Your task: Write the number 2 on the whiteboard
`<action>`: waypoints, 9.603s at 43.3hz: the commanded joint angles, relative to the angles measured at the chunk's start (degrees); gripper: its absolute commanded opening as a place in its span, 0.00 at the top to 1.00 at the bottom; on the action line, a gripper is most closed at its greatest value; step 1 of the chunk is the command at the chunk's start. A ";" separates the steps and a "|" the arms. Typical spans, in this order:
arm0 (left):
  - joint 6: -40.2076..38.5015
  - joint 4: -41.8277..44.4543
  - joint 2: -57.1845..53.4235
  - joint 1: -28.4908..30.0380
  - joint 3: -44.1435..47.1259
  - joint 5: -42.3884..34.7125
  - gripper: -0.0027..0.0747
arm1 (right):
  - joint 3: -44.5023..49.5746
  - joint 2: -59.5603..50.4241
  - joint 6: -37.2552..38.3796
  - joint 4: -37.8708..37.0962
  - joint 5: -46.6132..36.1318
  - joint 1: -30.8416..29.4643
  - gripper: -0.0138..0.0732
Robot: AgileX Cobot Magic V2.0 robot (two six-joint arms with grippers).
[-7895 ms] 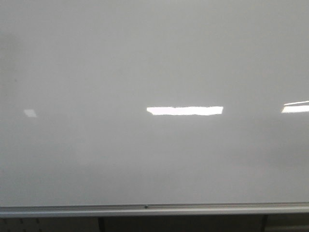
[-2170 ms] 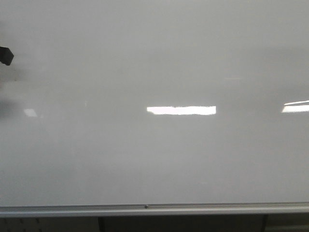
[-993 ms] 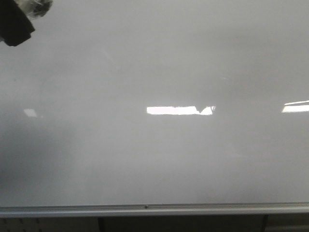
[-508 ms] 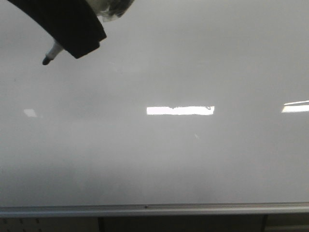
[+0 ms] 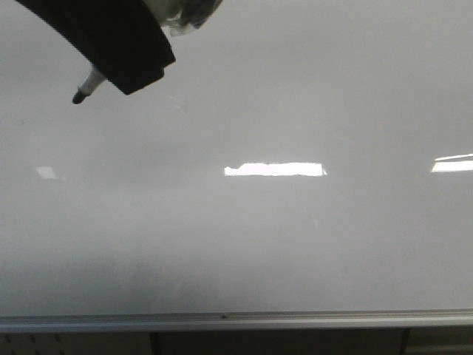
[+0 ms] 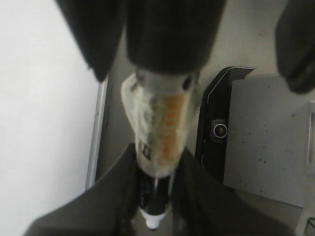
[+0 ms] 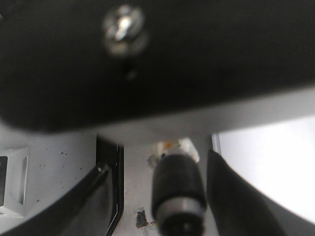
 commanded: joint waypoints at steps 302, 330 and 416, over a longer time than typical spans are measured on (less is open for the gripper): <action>-0.47 -7.68 -0.11 -10.00 1.16 -15.97 0.86 | 17.40 -16.94 -0.61 3.67 1.66 -10.21 0.54; -29.62 26.35 -5.38 -9.78 1.16 -12.02 0.86 | 17.38 -26.70 22.81 -18.25 1.60 -22.37 0.17; -55.81 21.88 11.85 41.53 34.33 -100.29 0.84 | 17.38 -27.61 22.81 -18.35 -3.23 -23.98 0.17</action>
